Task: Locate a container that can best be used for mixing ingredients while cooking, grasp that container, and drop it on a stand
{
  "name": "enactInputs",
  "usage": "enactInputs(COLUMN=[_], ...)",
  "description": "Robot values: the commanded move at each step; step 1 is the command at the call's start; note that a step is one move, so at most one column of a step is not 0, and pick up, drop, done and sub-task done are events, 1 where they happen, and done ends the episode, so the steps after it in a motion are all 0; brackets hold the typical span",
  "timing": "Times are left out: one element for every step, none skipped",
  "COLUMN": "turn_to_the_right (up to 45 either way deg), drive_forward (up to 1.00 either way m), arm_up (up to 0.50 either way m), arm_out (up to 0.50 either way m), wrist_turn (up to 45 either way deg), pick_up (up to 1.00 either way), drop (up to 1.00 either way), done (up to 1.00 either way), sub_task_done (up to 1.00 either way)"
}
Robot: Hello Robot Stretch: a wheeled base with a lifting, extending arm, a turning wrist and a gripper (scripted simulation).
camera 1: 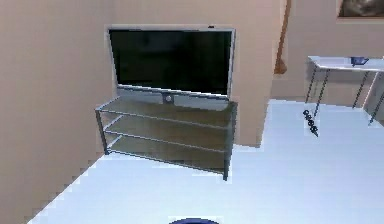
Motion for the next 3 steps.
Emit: enactInputs(turn_to_the_right=[-21.0,0.0,-3.0], drive_forward=[0.0,1.0,0.0], arm_up=[0.0,0.0,0.0], arm_out=[0.0,0.0,0.0], wrist_turn=[0.0,0.0,0.0], pick_up=[0.0,0.0,0.0], drop=[0.0,0.0,0.0], done=[0.0,0.0,0.0], sub_task_done=[0.0,0.0,0.0])
